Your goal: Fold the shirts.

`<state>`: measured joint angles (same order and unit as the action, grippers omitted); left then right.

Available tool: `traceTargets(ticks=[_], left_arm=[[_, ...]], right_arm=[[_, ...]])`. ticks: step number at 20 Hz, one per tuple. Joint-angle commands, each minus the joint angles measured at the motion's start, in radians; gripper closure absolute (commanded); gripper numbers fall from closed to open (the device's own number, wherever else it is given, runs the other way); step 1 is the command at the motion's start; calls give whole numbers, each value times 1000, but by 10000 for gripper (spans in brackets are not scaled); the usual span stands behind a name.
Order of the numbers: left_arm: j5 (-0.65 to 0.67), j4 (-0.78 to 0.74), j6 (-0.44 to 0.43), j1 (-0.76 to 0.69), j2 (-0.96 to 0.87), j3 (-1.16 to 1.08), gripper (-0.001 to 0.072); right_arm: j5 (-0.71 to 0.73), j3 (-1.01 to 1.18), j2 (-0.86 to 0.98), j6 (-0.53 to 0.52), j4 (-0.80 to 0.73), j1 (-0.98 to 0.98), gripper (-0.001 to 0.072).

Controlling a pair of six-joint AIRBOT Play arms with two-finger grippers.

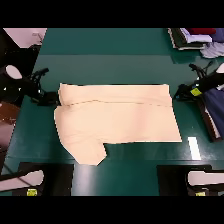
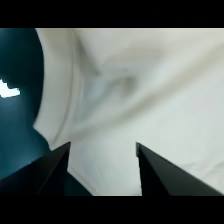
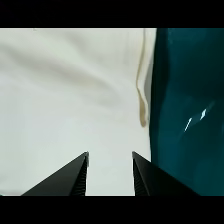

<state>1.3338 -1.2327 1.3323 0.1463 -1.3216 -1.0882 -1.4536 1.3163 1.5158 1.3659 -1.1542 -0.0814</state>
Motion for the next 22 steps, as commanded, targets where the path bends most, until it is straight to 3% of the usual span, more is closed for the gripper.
traceTargets(ticks=[1, 4, 6, 8, 18, 19, 22], left_arm=[[59, -8, 84, 0, 206, 242, 227], [100, 55, 108, 0, 342, 427, 223], [116, 93, 109, 0, 391, 518, 148], [115, 102, 112, -3, 398, 583, 149], [-142, 299, 90, -3, 396, 748, 150], [-150, 298, 90, -3, 396, 748, 214], [-172, 323, 86, -3, 396, 747, 673]], right_arm=[[-11, -118, -105, -6, 4, -62, 383], [-3, -197, -162, -33, 11, -101, 383], [3, -227, -189, -37, 11, -108, 383], [19, -246, -210, -51, 11, -107, 384], [14, -244, -216, -50, 12, -106, 383], [13, -244, -216, -50, 12, -105, 383], [-25, -244, -217, -53, 10, -106, 383]])
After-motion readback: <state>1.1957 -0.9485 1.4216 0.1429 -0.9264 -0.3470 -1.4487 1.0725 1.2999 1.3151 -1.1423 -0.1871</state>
